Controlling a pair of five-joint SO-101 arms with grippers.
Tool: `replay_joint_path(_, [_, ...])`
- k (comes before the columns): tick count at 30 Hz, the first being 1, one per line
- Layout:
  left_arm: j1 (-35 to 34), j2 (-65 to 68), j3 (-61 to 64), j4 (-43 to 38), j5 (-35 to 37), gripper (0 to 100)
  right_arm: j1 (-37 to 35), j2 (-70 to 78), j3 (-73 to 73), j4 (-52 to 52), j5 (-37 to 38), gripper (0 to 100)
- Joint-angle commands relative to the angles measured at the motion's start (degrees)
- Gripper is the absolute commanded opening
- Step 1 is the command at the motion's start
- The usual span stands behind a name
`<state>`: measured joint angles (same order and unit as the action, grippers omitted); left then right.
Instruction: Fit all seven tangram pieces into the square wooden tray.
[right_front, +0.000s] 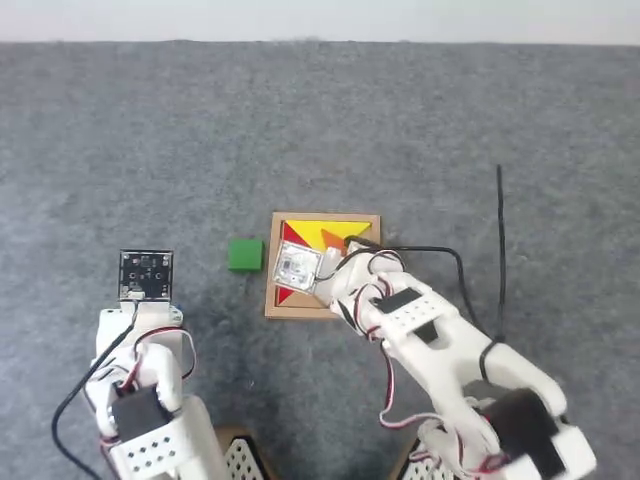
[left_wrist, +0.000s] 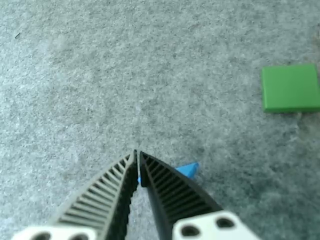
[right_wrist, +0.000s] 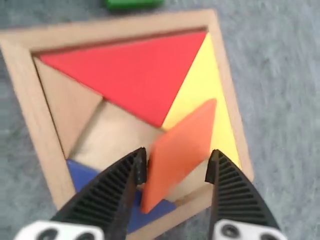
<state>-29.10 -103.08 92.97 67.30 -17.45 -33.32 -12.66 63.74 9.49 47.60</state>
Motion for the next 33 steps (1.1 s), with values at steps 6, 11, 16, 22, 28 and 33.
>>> replay_joint_path(6, [-0.1,-1.1,-0.2,0.2,-0.4,2,1.0,-2.9,5.5,-5.5,6.4,19.9])
replay_joint_path(11, [-0.1,-1.1,-0.2,0.2,-0.4,2,5.3,-0.3,6.2,-8.5,14.3,18.4])
replay_joint_path(16, [-0.1,-1.1,-0.2,0.2,-0.4,2,5.0,0.7,6.2,-9.5,17.8,15.5])
replay_joint_path(22, [-0.1,-1.1,-0.2,0.2,-0.4,2,4.8,0.7,6.5,-9.5,21.0,19.1])
replay_joint_path(28, [-0.1,-1.1,-0.1,0.1,-0.4,2,4.8,0.7,6.0,-8.9,20.8,22.1])
replay_joint_path(33, [-0.1,-1.1,-0.1,-0.1,-0.4,2,4.8,0.6,3.8,-4.6,19.6,22.1])
